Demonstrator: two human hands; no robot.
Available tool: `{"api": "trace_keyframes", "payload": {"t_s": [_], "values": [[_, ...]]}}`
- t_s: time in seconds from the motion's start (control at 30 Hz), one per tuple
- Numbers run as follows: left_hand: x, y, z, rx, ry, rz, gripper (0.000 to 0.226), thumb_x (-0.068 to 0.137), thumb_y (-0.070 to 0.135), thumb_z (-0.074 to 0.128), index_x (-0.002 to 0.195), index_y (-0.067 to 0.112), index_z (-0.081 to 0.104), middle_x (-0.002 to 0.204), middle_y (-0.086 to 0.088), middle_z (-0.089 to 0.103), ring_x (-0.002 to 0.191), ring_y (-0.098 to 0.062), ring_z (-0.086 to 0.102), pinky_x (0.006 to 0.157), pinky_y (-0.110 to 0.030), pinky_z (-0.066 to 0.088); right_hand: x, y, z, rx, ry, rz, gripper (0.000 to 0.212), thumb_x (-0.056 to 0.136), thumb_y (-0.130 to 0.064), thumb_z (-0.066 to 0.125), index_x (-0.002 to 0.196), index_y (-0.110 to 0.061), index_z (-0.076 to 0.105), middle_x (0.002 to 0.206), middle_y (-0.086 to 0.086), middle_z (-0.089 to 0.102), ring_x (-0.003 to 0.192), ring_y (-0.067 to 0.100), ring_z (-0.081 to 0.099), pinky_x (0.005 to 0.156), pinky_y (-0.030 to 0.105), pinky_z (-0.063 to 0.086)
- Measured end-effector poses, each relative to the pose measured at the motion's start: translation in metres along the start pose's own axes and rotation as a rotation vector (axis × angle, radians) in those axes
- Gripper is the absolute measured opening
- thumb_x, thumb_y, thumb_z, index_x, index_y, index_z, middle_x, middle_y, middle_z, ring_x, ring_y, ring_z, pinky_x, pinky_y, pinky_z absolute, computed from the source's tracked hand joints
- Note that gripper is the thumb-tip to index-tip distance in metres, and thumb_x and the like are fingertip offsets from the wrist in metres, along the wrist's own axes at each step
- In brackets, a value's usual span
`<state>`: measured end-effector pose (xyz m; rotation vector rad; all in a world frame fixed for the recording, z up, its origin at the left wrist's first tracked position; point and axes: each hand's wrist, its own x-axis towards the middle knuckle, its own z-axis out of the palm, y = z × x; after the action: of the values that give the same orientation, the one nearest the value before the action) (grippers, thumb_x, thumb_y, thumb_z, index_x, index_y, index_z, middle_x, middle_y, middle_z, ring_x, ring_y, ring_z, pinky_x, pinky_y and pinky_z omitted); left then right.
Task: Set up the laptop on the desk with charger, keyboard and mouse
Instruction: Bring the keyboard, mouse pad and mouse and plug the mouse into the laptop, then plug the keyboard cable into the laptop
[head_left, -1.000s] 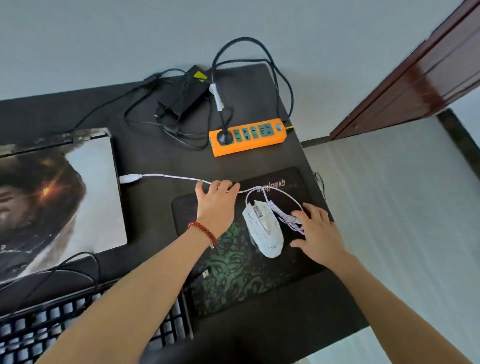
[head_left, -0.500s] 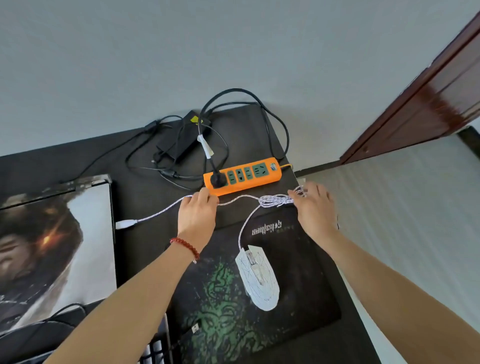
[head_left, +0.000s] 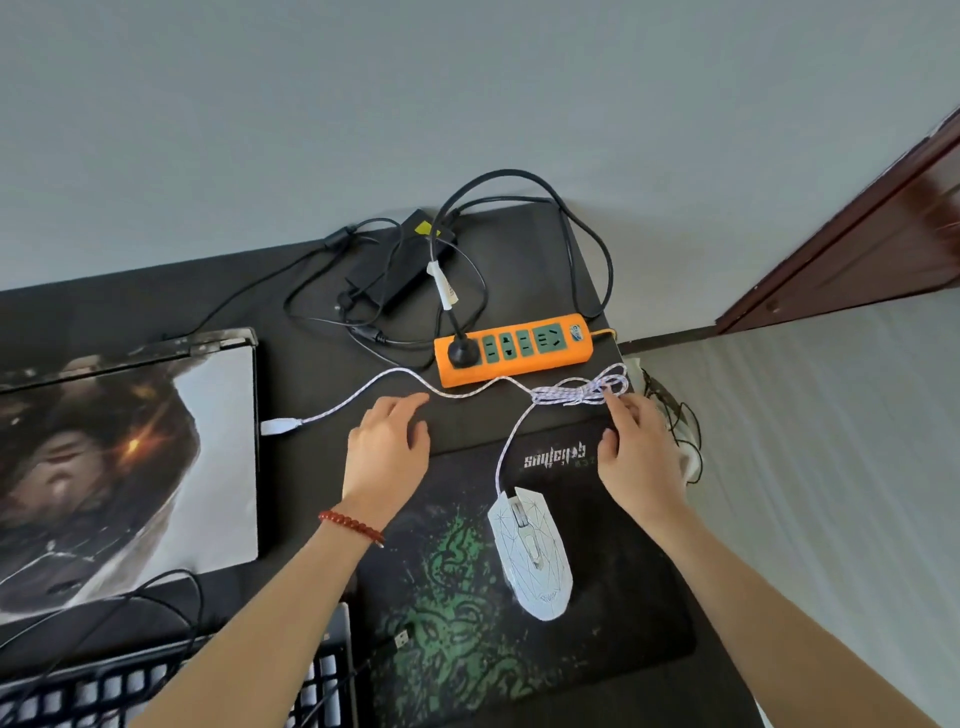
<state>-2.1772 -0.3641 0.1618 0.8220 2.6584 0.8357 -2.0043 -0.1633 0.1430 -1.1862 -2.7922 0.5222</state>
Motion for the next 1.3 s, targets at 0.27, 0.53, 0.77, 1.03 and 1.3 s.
{"api": "trace_keyframes", "payload": {"t_s": [0.27, 0.53, 0.77, 1.03, 1.3], "values": [[-0.106, -0.055, -0.074, -0.113, 0.135, -0.204, 0.022, 0.089, 0.01, 0.052, 0.107, 0.016, 0.064, 0.109, -0.001, 0.061, 0.081, -0.013, 0.057, 0.08, -0.024, 0.043, -0.069, -0.084, -0.01, 0.245, 0.078, -0.081, 0.038, 0.087, -0.005, 0.051, 0.125, -0.01, 0.052, 0.128, 0.015, 0.048, 0.118, 0.029, 0.047, 0.096, 0.046, 0.043], [-0.216, -0.169, -0.145, 0.068, 0.137, -0.4, 0.027, 0.087, 0.019, 0.058, 0.114, 0.017, 0.061, 0.122, -0.007, 0.057, 0.114, -0.029, 0.05, 0.097, -0.05, 0.039, -0.187, -0.202, 0.036, 0.195, -0.335, -0.701, 0.046, 0.087, -0.025, 0.052, 0.133, -0.019, 0.046, 0.127, 0.006, 0.053, 0.119, 0.028, 0.049, 0.1, 0.047, 0.039], [-0.249, -0.287, -0.189, 0.353, -0.078, -0.534, 0.07, 0.08, 0.062, 0.05, 0.141, 0.041, 0.021, 0.157, 0.001, 0.006, 0.143, -0.029, 0.001, 0.11, -0.061, 0.005, -0.241, -0.236, 0.089, -0.312, -0.632, -0.578, 0.093, 0.077, -0.059, 0.057, 0.141, -0.045, -0.009, 0.156, -0.002, -0.016, 0.141, 0.031, -0.021, 0.108, 0.066, -0.004], [-0.253, -0.315, -0.207, 0.367, -0.112, -0.427, 0.047, 0.089, 0.043, 0.049, 0.133, 0.037, 0.037, 0.145, -0.002, 0.034, 0.13, -0.036, 0.029, 0.105, -0.06, 0.025, -0.249, -0.242, 0.092, -0.338, -0.59, -0.487, 0.088, 0.079, -0.05, 0.06, 0.14, -0.048, -0.003, 0.155, -0.006, -0.006, 0.142, 0.027, -0.011, 0.112, 0.058, 0.01], [-0.264, -0.318, -0.212, 0.404, -0.093, -0.385, 0.041, 0.095, 0.033, 0.041, 0.136, 0.039, 0.039, 0.147, 0.001, 0.037, 0.127, -0.033, 0.036, 0.102, -0.054, 0.03, -0.253, -0.24, 0.087, -0.255, -0.597, -0.504, 0.073, 0.082, -0.047, 0.059, 0.141, -0.046, 0.016, 0.156, -0.007, -0.008, 0.143, 0.022, -0.014, 0.115, 0.054, 0.008]]}}
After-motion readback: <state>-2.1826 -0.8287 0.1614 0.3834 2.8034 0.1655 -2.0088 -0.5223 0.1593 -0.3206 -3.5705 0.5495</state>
